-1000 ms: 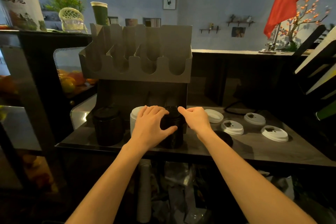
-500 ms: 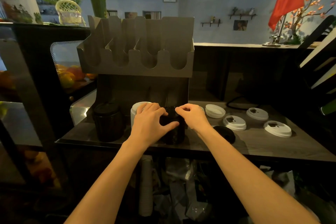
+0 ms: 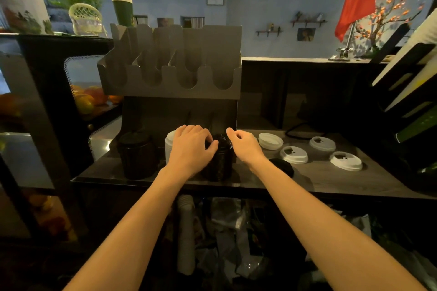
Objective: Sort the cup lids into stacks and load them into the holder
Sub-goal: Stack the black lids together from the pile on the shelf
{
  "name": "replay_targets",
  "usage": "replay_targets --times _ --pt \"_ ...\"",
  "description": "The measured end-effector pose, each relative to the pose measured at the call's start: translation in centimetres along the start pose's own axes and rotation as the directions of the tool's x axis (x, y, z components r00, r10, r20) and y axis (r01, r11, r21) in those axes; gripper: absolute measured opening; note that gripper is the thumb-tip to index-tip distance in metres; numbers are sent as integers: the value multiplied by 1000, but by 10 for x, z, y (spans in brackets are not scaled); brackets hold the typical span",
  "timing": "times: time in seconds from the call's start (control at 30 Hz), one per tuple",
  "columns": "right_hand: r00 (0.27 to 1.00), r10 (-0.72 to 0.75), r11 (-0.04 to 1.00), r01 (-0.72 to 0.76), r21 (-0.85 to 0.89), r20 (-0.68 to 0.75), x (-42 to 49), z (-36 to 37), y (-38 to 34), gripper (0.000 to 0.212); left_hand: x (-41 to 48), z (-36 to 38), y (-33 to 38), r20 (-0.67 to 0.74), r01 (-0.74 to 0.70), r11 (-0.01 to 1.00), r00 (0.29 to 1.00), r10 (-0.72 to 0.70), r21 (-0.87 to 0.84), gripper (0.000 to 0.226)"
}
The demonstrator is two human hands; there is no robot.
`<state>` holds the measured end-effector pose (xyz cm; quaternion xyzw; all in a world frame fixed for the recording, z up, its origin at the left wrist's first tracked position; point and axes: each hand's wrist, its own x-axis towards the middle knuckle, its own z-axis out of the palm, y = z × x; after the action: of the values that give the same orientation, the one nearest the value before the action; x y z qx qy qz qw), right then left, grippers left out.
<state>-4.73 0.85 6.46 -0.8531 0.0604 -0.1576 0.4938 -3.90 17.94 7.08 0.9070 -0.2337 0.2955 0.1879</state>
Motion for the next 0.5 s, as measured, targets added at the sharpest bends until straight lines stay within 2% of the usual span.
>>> replay_targets --times 0.1,0.23,0.43,0.5 --pt "999 -29 1000 29 -7 -29 1 -5 1 29 1 3 6 -56 -19 996 998 15 -83 13" --pt "996 -82 997 82 0 -26 -4 -20 17 12 1 11 21 -70 -72 991 995 64 -113 9" --pt "976 -149 987 138 -80 -158 -16 -58 55 13 3 31 69 -137 -254 935 965 226 -246 6" --pt "975 -136 985 115 -126 -177 -18 -75 70 14 4 42 90 -103 -288 910 957 270 -297 9"
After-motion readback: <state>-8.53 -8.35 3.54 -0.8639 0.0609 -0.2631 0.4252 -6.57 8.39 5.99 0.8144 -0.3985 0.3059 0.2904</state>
